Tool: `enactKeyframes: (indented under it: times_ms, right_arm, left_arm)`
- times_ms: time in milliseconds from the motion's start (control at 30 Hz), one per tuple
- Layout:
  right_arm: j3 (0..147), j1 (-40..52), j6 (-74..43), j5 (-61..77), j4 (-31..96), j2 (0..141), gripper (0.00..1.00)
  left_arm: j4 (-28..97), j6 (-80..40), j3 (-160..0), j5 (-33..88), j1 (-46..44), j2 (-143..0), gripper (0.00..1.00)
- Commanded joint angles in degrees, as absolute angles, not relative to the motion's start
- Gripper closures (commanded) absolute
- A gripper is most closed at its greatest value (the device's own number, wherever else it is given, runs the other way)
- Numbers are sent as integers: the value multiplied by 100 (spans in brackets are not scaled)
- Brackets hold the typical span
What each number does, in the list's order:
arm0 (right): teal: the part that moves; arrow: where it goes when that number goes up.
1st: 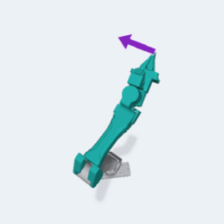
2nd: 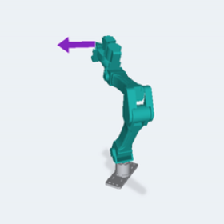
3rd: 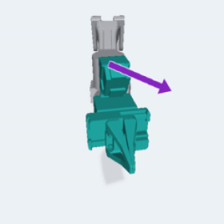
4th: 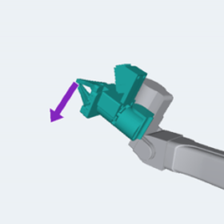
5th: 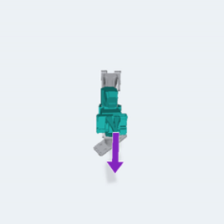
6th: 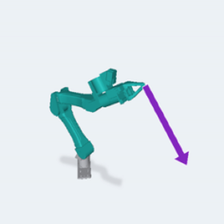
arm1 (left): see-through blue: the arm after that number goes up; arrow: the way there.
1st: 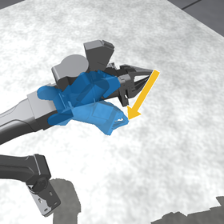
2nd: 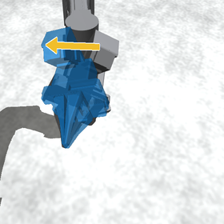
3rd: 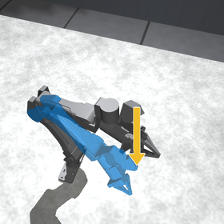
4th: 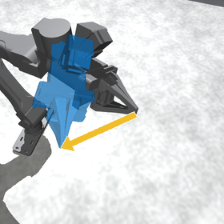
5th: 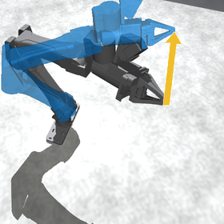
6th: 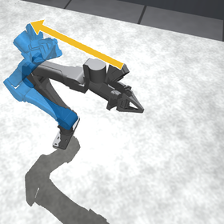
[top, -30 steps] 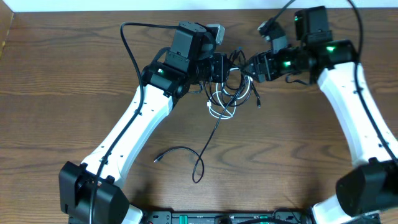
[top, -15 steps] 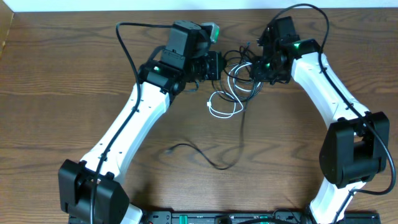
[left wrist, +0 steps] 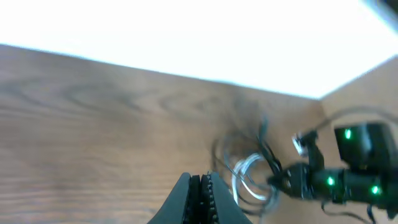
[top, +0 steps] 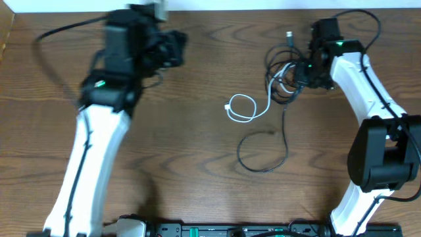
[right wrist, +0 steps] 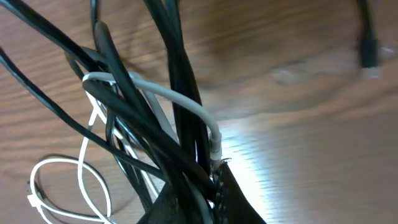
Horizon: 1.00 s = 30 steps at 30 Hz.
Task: Untangle cables
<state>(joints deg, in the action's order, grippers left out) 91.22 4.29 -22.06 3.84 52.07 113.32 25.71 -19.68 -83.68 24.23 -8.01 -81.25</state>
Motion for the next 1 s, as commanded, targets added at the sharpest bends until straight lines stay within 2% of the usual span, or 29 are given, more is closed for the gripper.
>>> enactKeyframes:
  times_ms: [0,200,433,767,867,967]
  right_arm:
    - [9105,274,-1791,836,5159,11340,99]
    - [9113,305,71,3511,4936,11319,99]
    - [9118,504,390,4877,4840,11216,99]
    - [9118,587,399,5183,4998,11198,99]
    - [9118,720,499,5183,5013,11198,99]
    - [9115,860,596,5183,5061,11198,99]
  left_arm:
    - [2783,-1959,-8431,2379,-471,-7953,92]
    - [3214,-1949,-8429,2401,-495,-8025,92]
    - [3284,-1498,-8425,3218,-1002,-8536,92]
    - [2936,-845,-8425,3730,-1586,-9223,45]
    - [2818,-611,-8425,3715,-1754,-9386,39]
    - [2783,-506,-8423,3597,-1846,-9596,38]
